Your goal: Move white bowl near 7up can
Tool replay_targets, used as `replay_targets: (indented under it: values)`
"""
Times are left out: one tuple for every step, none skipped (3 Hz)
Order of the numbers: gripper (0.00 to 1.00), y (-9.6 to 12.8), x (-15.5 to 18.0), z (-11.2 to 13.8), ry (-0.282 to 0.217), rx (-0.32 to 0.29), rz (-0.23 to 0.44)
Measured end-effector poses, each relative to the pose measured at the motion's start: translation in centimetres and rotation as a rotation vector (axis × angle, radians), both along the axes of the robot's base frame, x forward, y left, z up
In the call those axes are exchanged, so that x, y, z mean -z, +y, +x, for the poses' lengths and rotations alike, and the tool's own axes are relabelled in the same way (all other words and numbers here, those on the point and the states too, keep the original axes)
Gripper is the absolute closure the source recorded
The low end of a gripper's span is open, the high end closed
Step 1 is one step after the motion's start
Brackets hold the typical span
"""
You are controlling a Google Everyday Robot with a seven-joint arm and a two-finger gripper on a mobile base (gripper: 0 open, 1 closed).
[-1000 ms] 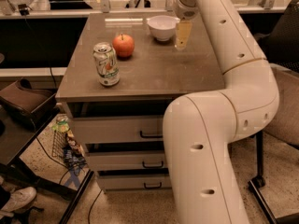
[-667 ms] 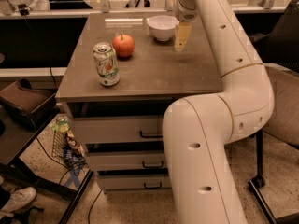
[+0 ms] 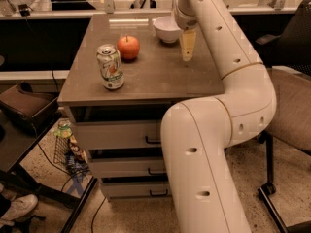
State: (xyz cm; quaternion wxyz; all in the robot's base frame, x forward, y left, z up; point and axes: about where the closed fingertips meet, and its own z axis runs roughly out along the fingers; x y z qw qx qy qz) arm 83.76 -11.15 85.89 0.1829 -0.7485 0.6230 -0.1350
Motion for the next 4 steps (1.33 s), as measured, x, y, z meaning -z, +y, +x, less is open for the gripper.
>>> replay_targets:
  values:
    - [0.0, 0.3, 0.3, 0.3, -0.006, -0.005, 0.009]
    - [0.18, 0.8, 0.8, 0.3, 0.008, -0.009, 0.005]
    - [0.41, 1.0, 1.1, 0.6, 0.004, -0.01, 0.006]
    - [0.65, 1.2, 1.5, 0.9, 0.0, -0.012, 0.008]
